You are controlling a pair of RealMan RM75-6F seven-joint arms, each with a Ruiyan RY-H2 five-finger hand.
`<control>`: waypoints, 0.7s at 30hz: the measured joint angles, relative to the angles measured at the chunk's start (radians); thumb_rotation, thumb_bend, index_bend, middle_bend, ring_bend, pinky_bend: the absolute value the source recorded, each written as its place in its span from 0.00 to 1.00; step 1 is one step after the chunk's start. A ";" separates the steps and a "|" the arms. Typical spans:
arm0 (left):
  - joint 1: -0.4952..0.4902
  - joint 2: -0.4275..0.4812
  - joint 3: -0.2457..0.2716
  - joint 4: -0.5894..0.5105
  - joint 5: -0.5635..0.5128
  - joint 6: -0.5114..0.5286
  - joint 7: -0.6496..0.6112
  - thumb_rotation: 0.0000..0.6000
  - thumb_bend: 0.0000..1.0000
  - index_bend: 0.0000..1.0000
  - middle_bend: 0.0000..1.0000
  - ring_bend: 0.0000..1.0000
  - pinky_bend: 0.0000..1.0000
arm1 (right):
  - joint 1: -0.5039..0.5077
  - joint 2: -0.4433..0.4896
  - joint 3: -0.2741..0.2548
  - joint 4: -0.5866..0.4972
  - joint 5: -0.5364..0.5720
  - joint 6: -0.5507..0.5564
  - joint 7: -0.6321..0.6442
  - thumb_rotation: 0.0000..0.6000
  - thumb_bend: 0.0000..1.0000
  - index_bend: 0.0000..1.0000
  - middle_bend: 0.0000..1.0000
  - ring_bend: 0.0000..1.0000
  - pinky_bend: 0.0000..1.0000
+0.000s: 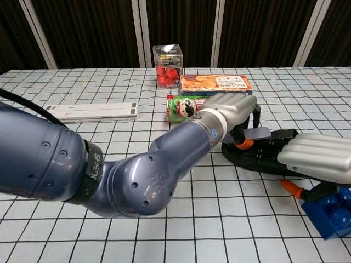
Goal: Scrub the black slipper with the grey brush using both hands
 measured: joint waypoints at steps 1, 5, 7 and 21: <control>0.002 0.006 0.001 -0.012 -0.020 -0.001 0.032 1.00 0.66 0.51 0.64 0.53 0.55 | 0.000 0.001 0.001 -0.001 0.000 0.000 -0.001 1.00 0.74 0.00 0.12 0.07 0.13; 0.014 0.041 0.002 -0.083 -0.111 0.001 0.150 1.00 0.65 0.51 0.64 0.53 0.55 | 0.001 0.003 0.003 -0.006 0.002 0.001 -0.005 1.00 0.74 0.00 0.12 0.07 0.13; 0.021 0.065 0.007 -0.129 -0.132 0.016 0.191 1.00 0.66 0.51 0.64 0.53 0.55 | 0.001 0.003 0.004 -0.006 0.004 0.000 -0.007 1.00 0.74 0.00 0.12 0.07 0.13; 0.099 0.222 0.036 -0.435 -0.088 0.094 0.159 1.00 0.66 0.51 0.64 0.53 0.55 | -0.026 0.025 0.020 -0.026 0.002 0.074 -0.034 1.00 0.74 0.00 0.12 0.07 0.07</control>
